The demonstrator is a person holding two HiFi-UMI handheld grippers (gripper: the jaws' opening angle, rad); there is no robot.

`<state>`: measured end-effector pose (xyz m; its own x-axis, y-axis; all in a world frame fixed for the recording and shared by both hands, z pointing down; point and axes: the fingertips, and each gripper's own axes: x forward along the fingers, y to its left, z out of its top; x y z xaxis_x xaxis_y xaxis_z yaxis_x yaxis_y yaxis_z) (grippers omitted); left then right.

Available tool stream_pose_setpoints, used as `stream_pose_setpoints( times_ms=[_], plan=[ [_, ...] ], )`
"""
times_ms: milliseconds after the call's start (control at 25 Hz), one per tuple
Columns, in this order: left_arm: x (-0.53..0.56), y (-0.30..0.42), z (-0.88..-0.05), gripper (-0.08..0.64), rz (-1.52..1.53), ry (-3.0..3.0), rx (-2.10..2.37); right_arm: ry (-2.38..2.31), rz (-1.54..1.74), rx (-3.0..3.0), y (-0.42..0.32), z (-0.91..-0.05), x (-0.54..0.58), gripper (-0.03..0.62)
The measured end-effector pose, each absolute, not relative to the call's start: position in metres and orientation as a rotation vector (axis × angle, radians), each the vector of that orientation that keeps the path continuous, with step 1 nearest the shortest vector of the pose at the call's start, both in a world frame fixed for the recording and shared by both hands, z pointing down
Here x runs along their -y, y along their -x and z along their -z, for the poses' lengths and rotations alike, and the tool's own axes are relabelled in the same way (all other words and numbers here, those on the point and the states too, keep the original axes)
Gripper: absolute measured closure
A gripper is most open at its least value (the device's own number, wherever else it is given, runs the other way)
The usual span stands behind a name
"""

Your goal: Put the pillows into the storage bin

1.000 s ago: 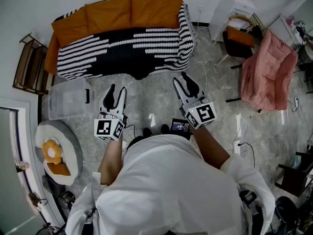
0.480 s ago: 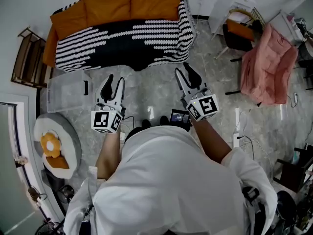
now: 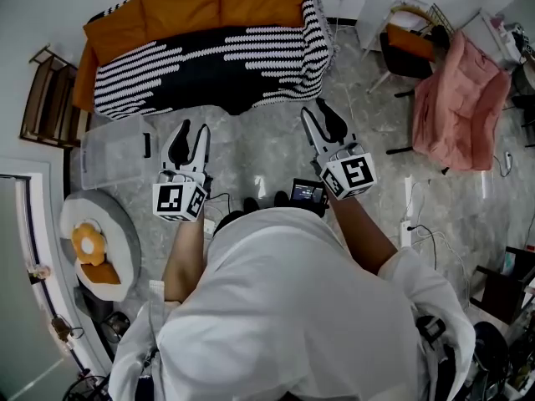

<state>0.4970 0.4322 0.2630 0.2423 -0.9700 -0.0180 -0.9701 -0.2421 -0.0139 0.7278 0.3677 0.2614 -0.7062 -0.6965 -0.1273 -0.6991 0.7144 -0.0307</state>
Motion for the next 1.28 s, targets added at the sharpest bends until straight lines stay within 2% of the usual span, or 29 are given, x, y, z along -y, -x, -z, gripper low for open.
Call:
stream_pose_setpoints(
  times_ms=[800, 1280],
  plan=[
    [-0.413, -0.538, -0.274, 0.397, 0.027, 2.441, -1.957, 1.132, 0.004, -2.796, -0.77, -0.277, -0.343, 0.44],
    [-0.382, -0.527, -0.287, 0.397, 0.034, 2.418, -2.006, 1.143, 0.063, -2.8, -0.774, -0.294, -0.302, 0.446]
  ],
)
